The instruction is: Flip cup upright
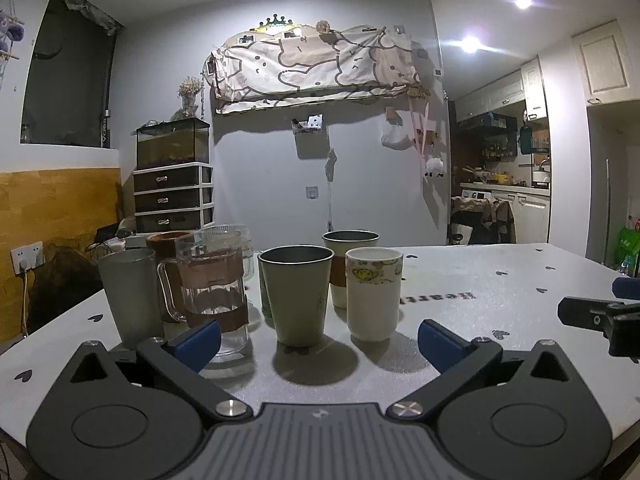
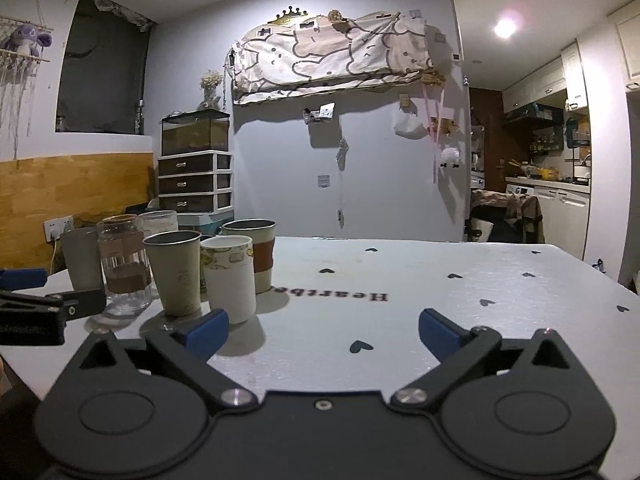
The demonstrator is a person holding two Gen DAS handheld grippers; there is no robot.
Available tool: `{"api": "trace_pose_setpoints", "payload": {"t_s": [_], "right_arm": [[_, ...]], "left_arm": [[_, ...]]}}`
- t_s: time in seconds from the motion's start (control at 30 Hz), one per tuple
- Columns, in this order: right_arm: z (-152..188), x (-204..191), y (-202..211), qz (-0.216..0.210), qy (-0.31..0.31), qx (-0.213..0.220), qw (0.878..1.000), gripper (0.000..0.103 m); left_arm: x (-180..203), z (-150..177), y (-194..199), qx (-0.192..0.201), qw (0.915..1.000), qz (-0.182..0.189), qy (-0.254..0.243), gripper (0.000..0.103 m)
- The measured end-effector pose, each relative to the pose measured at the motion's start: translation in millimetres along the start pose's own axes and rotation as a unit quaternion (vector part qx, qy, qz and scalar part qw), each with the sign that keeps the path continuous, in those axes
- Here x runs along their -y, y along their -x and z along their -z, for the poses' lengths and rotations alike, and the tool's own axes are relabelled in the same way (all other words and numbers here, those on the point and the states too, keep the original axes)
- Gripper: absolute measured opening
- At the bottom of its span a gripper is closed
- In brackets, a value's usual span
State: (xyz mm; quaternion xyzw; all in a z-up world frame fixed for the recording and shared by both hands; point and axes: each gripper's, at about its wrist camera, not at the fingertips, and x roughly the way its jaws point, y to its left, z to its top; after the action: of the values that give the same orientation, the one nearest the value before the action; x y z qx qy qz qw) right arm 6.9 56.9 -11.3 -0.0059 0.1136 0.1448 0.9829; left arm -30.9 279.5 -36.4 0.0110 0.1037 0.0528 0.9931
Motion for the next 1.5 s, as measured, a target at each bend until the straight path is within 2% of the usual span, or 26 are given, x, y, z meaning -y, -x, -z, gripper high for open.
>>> {"api": "trace_pose_setpoints", "payload": {"t_s": [1.5], "right_arm": [[-1.6, 1.0, 0.1, 0.004, 0.002, 0.000, 1.000, 0.102]], "left_arm": [[1.4, -1.9, 2.6, 0.001, 1.0000, -0.002, 0.005, 0.103]]}}
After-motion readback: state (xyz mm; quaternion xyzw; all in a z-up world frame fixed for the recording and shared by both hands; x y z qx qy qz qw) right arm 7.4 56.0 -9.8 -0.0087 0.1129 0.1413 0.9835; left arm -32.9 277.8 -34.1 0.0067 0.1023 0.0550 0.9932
